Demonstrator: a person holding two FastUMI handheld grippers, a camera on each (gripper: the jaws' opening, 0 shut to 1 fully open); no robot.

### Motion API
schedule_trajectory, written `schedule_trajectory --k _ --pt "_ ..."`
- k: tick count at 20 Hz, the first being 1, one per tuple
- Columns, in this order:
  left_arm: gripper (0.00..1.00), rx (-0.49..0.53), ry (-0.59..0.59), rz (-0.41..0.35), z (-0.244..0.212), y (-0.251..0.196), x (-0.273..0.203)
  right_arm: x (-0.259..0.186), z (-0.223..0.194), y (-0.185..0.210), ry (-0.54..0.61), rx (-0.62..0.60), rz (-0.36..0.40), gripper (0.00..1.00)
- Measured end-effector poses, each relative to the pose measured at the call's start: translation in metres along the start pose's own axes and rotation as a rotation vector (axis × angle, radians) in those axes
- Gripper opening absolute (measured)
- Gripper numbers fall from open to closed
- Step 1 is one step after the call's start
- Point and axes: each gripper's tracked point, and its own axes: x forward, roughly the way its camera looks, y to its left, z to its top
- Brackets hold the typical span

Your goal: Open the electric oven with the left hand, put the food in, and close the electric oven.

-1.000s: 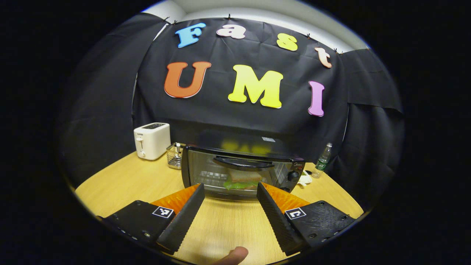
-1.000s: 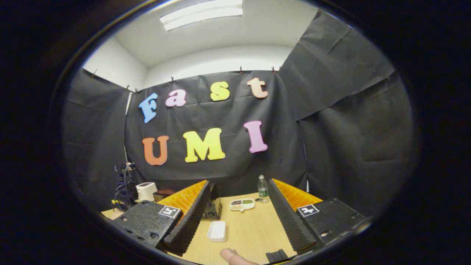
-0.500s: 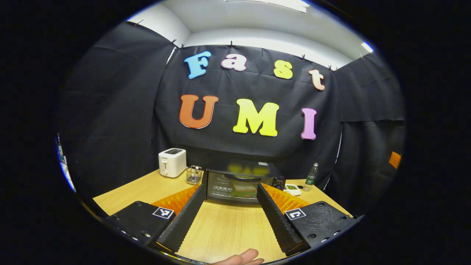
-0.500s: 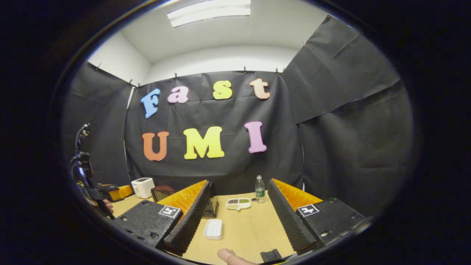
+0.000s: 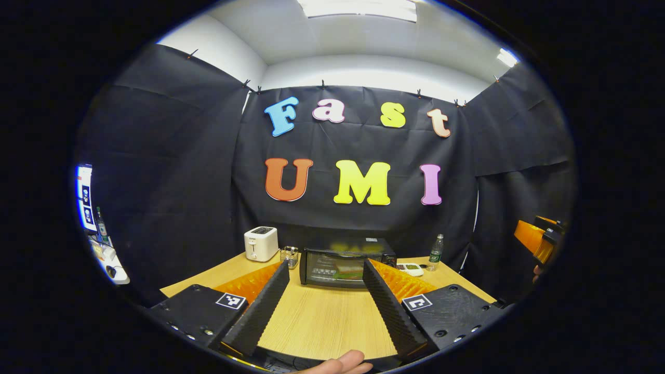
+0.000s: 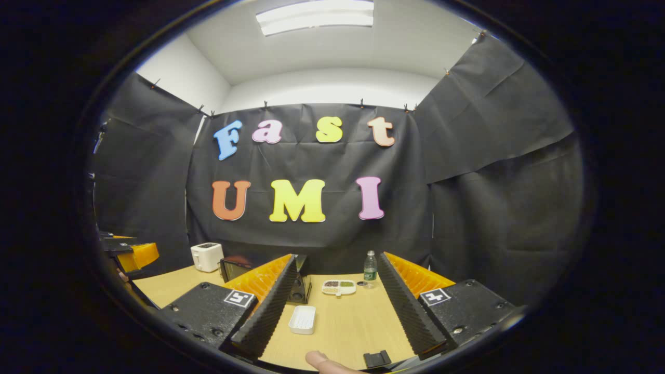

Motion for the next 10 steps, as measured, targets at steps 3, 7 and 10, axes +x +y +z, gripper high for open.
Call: schedule_trajectory --k 3,7,10 --pt "0.93 0.007 -0.015 -0.033 0.007 -0.011 -0.008 -0.001 0.002 0.0 -0.008 0.014 0.0 0.94" --pt "0.93 0.025 -0.04 -0.019 0.013 -0.015 -0.01 0.0 0.0 0.001 0.004 0.017 0.001 0.94" --pt "0.82 0.019 -0.054 -0.037 0.019 -0.021 -0.013 -0.003 0.003 -0.001 -0.002 0.02 -0.003 0.95"
